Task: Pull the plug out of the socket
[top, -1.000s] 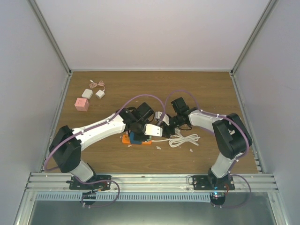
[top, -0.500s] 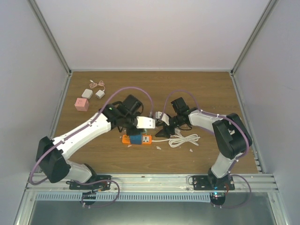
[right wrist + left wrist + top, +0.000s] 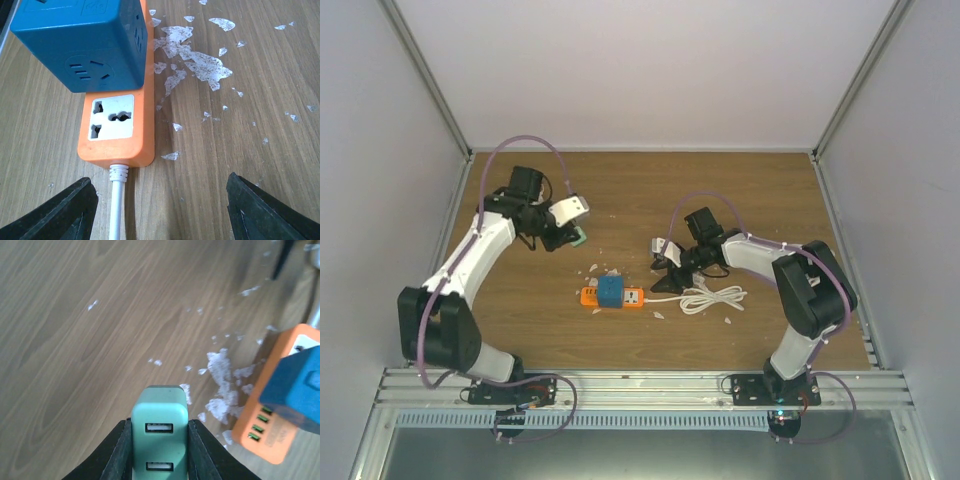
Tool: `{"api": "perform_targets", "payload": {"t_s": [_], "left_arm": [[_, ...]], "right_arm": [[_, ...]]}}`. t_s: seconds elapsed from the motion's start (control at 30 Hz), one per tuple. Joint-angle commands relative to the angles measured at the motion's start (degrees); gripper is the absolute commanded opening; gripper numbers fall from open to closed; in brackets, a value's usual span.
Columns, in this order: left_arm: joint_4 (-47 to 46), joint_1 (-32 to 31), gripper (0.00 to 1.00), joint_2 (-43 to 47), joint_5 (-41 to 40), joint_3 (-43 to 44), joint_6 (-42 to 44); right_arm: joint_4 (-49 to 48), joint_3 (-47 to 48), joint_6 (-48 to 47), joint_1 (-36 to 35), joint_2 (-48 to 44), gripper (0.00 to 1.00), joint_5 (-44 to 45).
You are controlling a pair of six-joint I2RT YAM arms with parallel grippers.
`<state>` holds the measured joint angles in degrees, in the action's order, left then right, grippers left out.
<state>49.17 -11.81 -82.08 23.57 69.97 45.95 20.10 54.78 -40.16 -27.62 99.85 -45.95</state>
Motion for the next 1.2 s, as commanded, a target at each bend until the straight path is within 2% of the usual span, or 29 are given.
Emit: {"api": "perform_targets", "payload": {"t_s": [0.0,0.2,0.4,0.67,0.97,1.07,1.17], "left_arm": [[-4.37,8.74,0.27,-5.73,7.16,2.22,-3.3],[-5.43,17.18,0.27,-14.67,11.12,5.21,-4.66],[-5.8,21.27,0.27,-21.74,12.88,8.23,-5.69],[-8.04,24.21,0.27,-28.64,10.76,11.03,-7.43],[-6.19,25.17,0.28,-33.44,14.24,13.06,-7.09],[-6.64,25.47,0.32,-34.18,13.9,13.16,-7.38],[-7.88,26.11,0.45,-34.06,12.94,13.34,-8.39]], "right_arm": [[0.62,0.98,-0.27,0.32,0.52,0.72,-0.89],[0.72,0.98,-0.27,0.33,0.52,0.72,-1.15],[0.74,0.85,-0.2,0.37,0.43,0.72,-1.2],[0.71,0.87,-0.14,0.33,0.44,0.72,-1.33],[0.75,1.09,0.24,0.36,0.79,0.73,-1.24],[0.76,1.07,0.26,0.37,0.85,0.73,-1.24],[0.77,1.17,0.28,0.37,0.87,0.73,-1.16]]}}
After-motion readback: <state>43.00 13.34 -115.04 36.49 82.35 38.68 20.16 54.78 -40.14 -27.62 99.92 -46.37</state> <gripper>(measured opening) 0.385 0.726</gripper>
